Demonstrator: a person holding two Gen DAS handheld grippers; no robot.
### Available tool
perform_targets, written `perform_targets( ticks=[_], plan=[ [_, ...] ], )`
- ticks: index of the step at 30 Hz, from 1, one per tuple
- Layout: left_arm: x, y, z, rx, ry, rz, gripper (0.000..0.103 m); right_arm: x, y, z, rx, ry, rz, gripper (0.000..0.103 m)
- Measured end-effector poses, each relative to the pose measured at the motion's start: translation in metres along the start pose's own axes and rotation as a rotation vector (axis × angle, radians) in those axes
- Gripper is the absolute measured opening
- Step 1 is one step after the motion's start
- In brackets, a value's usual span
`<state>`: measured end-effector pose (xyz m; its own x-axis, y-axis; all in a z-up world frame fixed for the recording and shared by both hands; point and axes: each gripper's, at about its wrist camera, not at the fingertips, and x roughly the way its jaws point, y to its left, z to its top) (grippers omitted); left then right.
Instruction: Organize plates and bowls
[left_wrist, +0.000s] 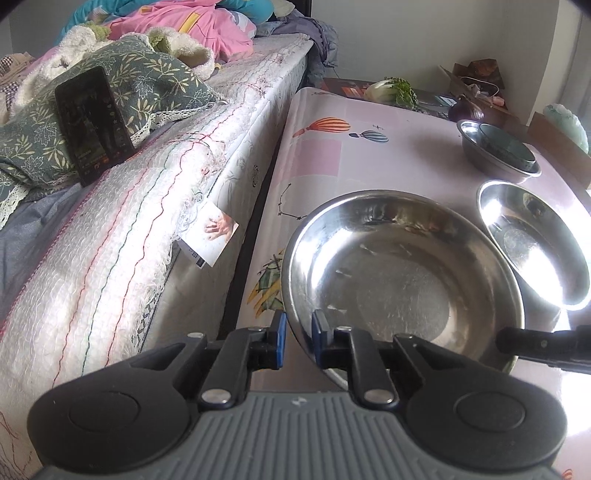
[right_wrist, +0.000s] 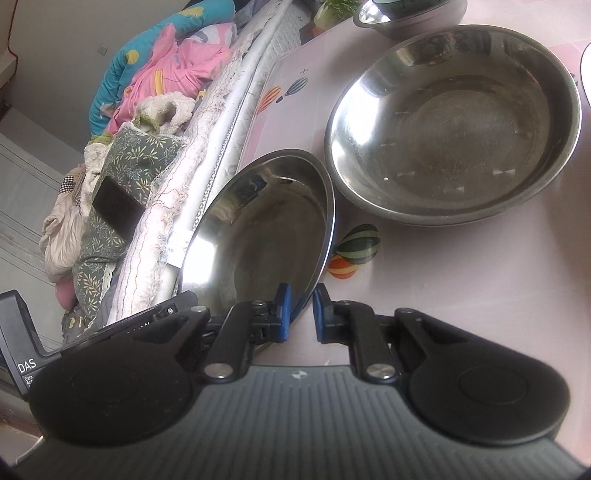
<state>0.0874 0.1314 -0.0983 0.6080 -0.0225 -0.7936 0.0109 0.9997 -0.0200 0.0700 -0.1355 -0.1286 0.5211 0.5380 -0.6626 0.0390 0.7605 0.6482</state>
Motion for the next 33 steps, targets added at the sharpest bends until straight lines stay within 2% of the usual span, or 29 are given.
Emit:
perform_targets(
  ticks=[8, 13, 14, 15, 17, 20, 26, 33],
  plan=[
    [-0.018, 0.000, -0.021, -0.007, 0.028, -0.067, 0.017, -0.025, -0.012, -0.017, -0.003, 0.009, 0.001, 0.012],
    [-0.023, 0.003, -0.025, -0.023, 0.031, -0.099, 0.019, -0.035, -0.007, -0.018, -0.064, -0.021, -0.048, 0.014],
    [-0.024, 0.004, -0.024, -0.023, 0.027, -0.098, 0.025, -0.037, -0.005, -0.017, -0.085, -0.035, -0.066, 0.014],
    [-0.025, 0.005, -0.022, -0.026, 0.021, -0.093, 0.035, -0.039, -0.002, -0.016, -0.110, -0.054, -0.089, 0.015],
    [-0.024, 0.007, -0.017, -0.034, 0.006, -0.080, 0.045, -0.038, 0.000, -0.010, -0.135, -0.078, -0.114, 0.015],
    [-0.017, 0.007, -0.006, -0.024, -0.003, -0.064, 0.054, -0.033, 0.001, -0.001, -0.144, -0.101, -0.135, 0.016],
    [0.005, 0.005, 0.005, -0.028, 0.010, -0.043, 0.053, -0.016, 0.003, 0.009, -0.129, -0.105, -0.140, 0.018],
    [0.011, -0.002, 0.006, -0.014, 0.033, -0.102, 0.047, -0.006, 0.005, 0.013, -0.127, -0.086, -0.125, 0.020]
  ],
)
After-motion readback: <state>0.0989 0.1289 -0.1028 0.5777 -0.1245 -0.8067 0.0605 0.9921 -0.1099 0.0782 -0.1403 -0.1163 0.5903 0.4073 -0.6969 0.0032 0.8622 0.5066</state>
